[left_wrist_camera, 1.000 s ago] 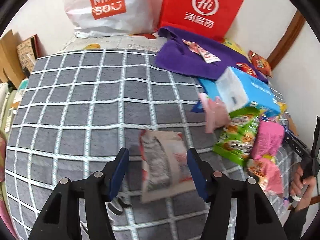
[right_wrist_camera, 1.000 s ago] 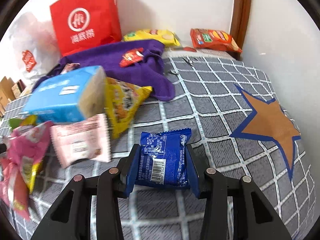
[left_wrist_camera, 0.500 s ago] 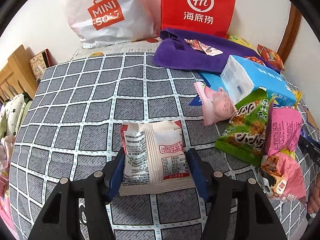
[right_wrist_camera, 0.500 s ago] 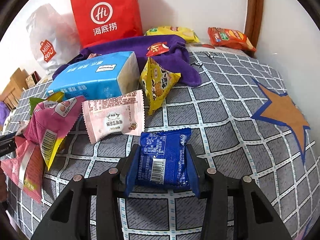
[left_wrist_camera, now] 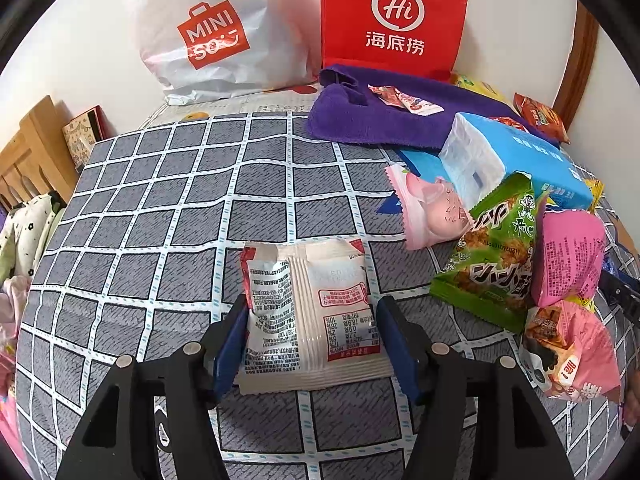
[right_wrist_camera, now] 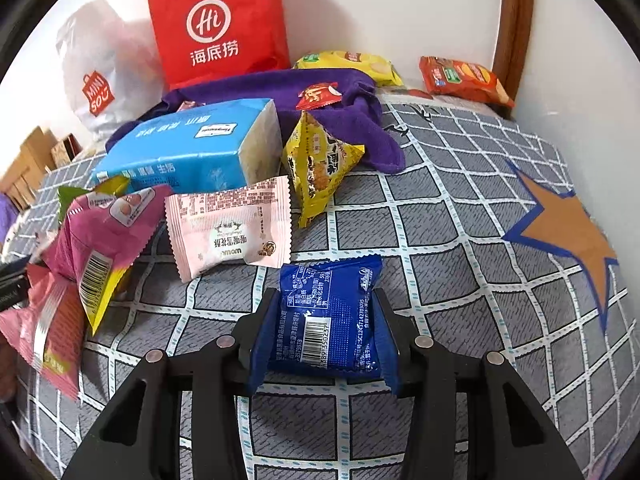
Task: Organize snacks
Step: 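Grasp the white snack bag with the left gripper, then carry the white bag and blue packet toward the purple towel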
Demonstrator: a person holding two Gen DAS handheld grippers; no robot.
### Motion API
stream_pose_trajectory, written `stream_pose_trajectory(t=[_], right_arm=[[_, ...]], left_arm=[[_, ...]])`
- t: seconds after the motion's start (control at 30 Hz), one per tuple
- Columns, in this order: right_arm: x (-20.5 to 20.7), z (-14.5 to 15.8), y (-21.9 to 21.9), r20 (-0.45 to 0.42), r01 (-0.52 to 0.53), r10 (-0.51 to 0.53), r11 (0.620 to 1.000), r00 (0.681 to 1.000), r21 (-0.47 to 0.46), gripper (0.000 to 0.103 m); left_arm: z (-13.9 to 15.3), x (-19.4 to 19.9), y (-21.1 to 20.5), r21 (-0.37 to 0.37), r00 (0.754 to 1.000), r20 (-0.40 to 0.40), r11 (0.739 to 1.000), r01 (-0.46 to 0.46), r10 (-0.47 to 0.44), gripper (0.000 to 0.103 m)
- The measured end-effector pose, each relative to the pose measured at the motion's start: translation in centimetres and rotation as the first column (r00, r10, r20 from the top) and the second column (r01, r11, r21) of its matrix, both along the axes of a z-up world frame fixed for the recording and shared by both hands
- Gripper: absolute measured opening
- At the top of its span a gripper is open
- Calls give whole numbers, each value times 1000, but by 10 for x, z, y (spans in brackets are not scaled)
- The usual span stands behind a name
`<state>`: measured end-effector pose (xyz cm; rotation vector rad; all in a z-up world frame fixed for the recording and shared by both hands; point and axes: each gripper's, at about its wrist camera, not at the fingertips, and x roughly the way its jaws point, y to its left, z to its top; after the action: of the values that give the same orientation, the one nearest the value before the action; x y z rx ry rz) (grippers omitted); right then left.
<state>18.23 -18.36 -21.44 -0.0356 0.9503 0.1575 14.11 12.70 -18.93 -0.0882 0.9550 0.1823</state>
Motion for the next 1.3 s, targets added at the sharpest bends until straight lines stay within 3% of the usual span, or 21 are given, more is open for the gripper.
stream_pose_trajectory(t=[0.23,0.43,0.53,0.97,1.3], right_arm=[[-12,15,-15,40,67,-67,998,997,4,43],[-44,57,-10,126,113,-116,993,985,32,43],[-53,73,1,152,126,-131,991,980,44,43],[-58,119,47,222,150,-168,984,960,97,43],[-57,132,46,219,215,-240,968,946,133,43]], left_arm=[[4,-2,4,-31,1000,-1,999,10,-10,57],[16,-1,9,-146,998,-38,988,53,-59,57],[28,-2,9,-165,995,-27,982,90,-96,57],[70,-3,-1,-179,969,31,953,245,-243,57],[84,3,-18,-178,948,52,931,318,-314,57]])
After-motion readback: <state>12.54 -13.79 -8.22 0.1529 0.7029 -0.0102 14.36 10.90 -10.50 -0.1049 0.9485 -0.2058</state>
